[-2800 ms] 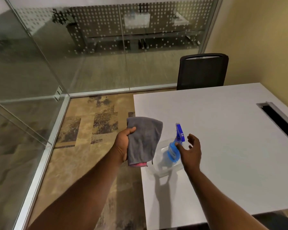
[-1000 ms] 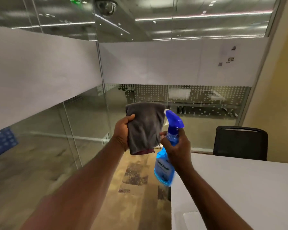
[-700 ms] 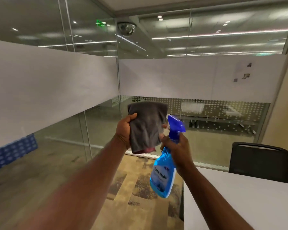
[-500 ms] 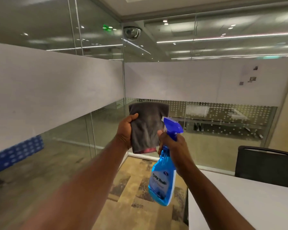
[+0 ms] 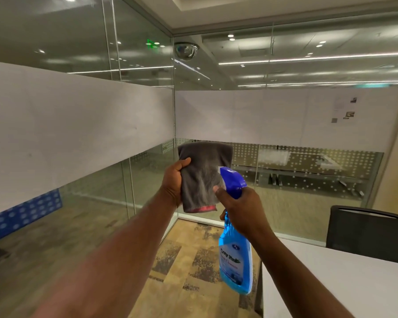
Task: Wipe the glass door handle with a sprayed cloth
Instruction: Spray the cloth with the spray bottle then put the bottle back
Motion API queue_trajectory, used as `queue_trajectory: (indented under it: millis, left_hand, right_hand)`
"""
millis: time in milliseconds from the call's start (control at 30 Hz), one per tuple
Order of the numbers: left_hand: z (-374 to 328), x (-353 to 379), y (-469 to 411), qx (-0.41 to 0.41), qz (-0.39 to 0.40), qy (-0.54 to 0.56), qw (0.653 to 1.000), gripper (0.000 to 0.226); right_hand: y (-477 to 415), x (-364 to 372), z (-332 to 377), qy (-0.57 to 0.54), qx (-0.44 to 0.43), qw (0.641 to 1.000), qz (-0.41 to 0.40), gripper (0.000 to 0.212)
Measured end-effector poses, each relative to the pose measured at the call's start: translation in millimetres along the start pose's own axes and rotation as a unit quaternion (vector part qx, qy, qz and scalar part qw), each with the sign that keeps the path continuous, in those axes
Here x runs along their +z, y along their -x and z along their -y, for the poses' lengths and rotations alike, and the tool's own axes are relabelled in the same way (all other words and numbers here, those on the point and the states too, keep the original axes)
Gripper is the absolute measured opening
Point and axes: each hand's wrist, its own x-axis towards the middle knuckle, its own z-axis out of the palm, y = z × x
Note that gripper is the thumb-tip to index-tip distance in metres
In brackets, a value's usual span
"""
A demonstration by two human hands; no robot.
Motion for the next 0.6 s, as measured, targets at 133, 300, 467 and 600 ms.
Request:
queue_trajectory:
  millis: [133,300,467,600]
  left_hand:
    - [2,0,-1,-0.007,0.015,0.0,1.0,0.043]
    - [3,3,-1,-0.007,0.017,-0.003,1.0,0.036]
    - [3,2,-4,-0.013,0.029,0.008,0.999,0.035]
    - [2,0,-6,-0.01,0.028,0.003,1.0,0.041]
  right_hand:
    - [2,-2,2,0.006,0.001,1.0,-0.008,0.032]
    - [5,-4,4,-0.025,-0.023,0.999,0.006,0.027]
    - [7,-1,10,-0.03,-0.041,0.998,0.023,0.026]
    - [11,0,14,0.002,-0.051,0.998,0.036,0.028]
